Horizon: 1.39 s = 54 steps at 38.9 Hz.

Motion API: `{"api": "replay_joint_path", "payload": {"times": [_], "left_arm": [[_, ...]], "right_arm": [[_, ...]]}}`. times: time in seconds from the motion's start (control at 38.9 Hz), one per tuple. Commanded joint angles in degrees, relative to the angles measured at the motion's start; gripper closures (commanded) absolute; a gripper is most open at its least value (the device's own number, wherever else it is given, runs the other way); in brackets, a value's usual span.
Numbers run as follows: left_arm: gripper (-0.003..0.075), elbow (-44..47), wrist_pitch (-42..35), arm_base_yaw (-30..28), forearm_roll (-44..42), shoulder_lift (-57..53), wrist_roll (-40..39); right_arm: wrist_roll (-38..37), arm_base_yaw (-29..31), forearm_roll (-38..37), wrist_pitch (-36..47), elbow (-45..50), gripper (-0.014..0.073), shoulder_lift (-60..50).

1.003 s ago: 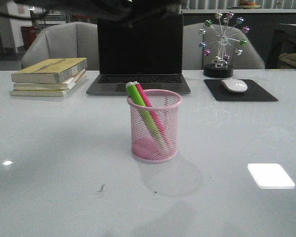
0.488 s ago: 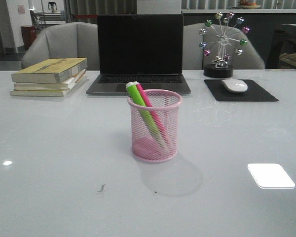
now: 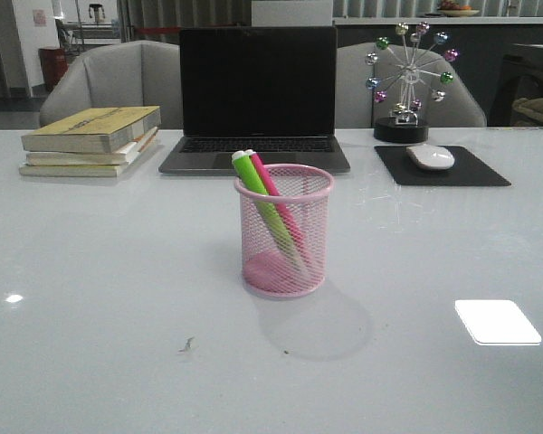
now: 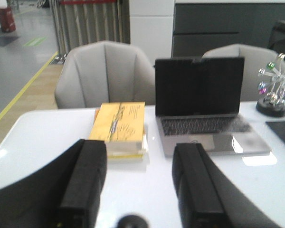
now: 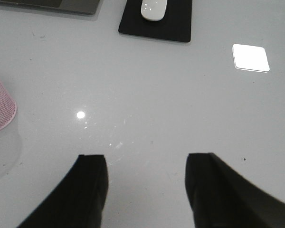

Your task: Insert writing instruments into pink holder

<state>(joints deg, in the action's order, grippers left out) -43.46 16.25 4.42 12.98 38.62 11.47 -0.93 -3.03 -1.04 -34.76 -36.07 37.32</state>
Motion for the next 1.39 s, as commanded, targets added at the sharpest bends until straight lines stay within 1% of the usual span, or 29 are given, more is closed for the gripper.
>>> {"api": "replay_joint_path", "payload": {"times": [0.0, 0.08, 0.23, 0.51, 0.69, 1.36], "left_arm": [[0.0334, 2.34, -1.86, -0.62, 0.95, -4.54, -0.24], [0.0334, 4.75, -0.44, -0.62, 0.95, -7.92, -0.24], [0.0334, 7.48, -0.34, -0.62, 0.95, -11.61, -0.24], [0.0335, 7.86, -0.34, -0.62, 0.95, -11.81, -0.24], [0.0335, 7.86, -0.34, -0.62, 0.95, -11.81, -0.24], [0.0336, 7.86, -0.34, -0.62, 0.95, -11.81, -0.24]], "right_arm": [[0.56, 0.42, -0.42, 4.23, -1.62, 0.0113, -0.24], [0.56, 0.42, -0.42, 4.23, -1.62, 0.0113, -0.24], [0.56, 0.42, -0.42, 4.23, -1.62, 0.0113, -0.24], [0.56, 0.42, -0.42, 4.32, -1.62, 0.0113, -0.24], [0.56, 0.42, -0.42, 7.43, -1.62, 0.0113, -0.24], [0.56, 0.42, -0.47, 6.89, -1.62, 0.0113, -0.24]]}}
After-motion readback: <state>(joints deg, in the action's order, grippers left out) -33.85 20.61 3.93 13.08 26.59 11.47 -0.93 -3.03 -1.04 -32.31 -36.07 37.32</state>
